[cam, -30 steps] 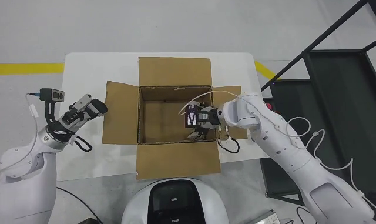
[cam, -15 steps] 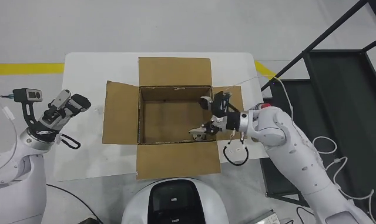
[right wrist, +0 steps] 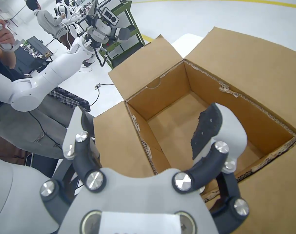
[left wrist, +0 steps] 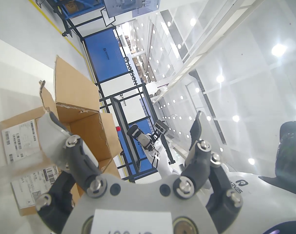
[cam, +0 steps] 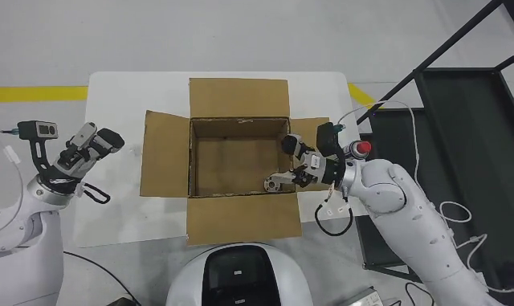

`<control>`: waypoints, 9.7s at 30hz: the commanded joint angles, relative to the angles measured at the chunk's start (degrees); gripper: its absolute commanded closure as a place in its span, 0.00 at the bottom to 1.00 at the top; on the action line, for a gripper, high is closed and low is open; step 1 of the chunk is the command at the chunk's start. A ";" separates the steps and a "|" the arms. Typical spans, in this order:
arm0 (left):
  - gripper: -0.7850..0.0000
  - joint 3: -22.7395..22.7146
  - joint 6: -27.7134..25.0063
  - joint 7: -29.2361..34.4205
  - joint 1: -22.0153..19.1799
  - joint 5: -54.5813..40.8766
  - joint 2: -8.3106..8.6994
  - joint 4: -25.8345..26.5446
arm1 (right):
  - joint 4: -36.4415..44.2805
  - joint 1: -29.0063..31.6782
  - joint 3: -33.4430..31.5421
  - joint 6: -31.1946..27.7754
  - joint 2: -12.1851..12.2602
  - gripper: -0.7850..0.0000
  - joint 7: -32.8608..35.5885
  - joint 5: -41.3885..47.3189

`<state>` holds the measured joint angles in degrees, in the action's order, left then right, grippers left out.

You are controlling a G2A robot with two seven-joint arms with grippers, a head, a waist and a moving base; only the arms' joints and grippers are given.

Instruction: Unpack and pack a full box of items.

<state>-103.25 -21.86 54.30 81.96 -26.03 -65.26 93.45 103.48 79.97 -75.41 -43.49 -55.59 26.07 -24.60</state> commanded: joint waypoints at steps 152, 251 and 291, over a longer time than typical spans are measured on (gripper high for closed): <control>0.00 -3.09 -3.80 -0.30 1.92 5.29 2.14 -6.54 | 5.92 28.91 -25.77 10.91 1.53 0.00 33.78 42.88; 0.00 -3.76 -4.15 -1.46 1.98 2.99 2.12 -6.32 | -4.29 23.21 -0.02 19.71 -0.76 1.00 22.31 54.75; 0.00 -5.19 -4.93 -4.91 7.98 9.37 3.63 -3.01 | -0.36 26.74 1.68 21.86 -2.09 1.00 22.14 71.81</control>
<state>-108.43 -26.72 49.45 89.85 -16.57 -61.66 90.41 102.97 106.69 -73.80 -21.59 -57.65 48.29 47.75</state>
